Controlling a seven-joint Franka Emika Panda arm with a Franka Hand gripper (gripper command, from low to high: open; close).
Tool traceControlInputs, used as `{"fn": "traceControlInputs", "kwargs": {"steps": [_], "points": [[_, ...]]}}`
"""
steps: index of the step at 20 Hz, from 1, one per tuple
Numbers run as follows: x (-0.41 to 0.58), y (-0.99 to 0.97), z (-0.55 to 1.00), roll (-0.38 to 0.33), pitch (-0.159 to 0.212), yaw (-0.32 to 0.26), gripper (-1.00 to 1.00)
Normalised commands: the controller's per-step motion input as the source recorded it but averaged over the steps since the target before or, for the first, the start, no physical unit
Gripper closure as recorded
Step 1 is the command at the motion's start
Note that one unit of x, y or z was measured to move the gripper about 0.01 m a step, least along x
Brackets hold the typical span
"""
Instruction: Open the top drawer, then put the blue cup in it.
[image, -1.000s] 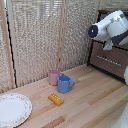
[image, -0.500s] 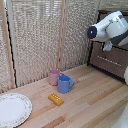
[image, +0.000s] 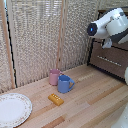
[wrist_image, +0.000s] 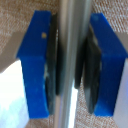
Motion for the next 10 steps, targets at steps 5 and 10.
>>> {"fn": "traceControlInputs", "kwargs": {"steps": [5, 10], "points": [[0.010, 0.82, 0.21, 0.052, -0.054, -0.093, 1.00], [0.002, 0.78, 0.22, 0.000, -0.053, -0.149, 1.00]]}}
